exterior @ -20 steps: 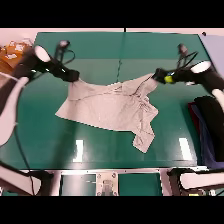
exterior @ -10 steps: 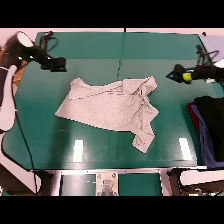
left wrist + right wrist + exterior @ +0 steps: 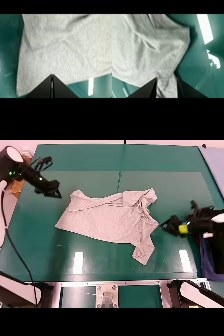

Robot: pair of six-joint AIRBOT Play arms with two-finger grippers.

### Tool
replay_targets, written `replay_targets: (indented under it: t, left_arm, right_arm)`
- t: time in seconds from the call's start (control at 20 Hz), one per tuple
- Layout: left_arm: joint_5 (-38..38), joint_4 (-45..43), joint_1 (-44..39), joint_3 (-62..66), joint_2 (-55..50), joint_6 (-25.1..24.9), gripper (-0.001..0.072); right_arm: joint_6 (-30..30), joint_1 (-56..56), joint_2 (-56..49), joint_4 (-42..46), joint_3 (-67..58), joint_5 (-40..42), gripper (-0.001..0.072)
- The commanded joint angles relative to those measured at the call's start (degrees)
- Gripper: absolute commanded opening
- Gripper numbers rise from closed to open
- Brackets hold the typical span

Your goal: Fold the shirts.

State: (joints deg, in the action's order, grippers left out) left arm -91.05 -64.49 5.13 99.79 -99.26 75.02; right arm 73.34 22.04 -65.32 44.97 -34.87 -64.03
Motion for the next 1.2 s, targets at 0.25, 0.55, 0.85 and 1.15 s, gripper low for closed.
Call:
replay_targets:
  t: [0.25, 0.55, 0.85, 1.15]
  left_arm:
    - [1.92, 0.72, 9.33, -20.96, 12.22, -3.17, 0.0018]
    - [2.99, 0.70, 16.22, -24.57, 14.84, -3.34, 0.0019]
    - [8.50, 3.48, 16.04, -25.44, 14.84, -2.43, 0.0689]
    - [21.59, 11.89, 16.04, -47.01, 14.73, -4.87, 0.0689]
  right_arm:
    - [-7.98, -9.11, -9.18, -12.74, 6.29, 14.69, 0.0301]
    - [-7.74, -6.99, -9.77, -10.47, -2.23, 2.32, 0.0011]
    - [-4.37, 2.73, -4.72, -1.81, -5.11, -3.61, 0.0012]
    - [-5.01, 3.21, -4.85, -0.50, -3.52, -2.23, 0.0011]
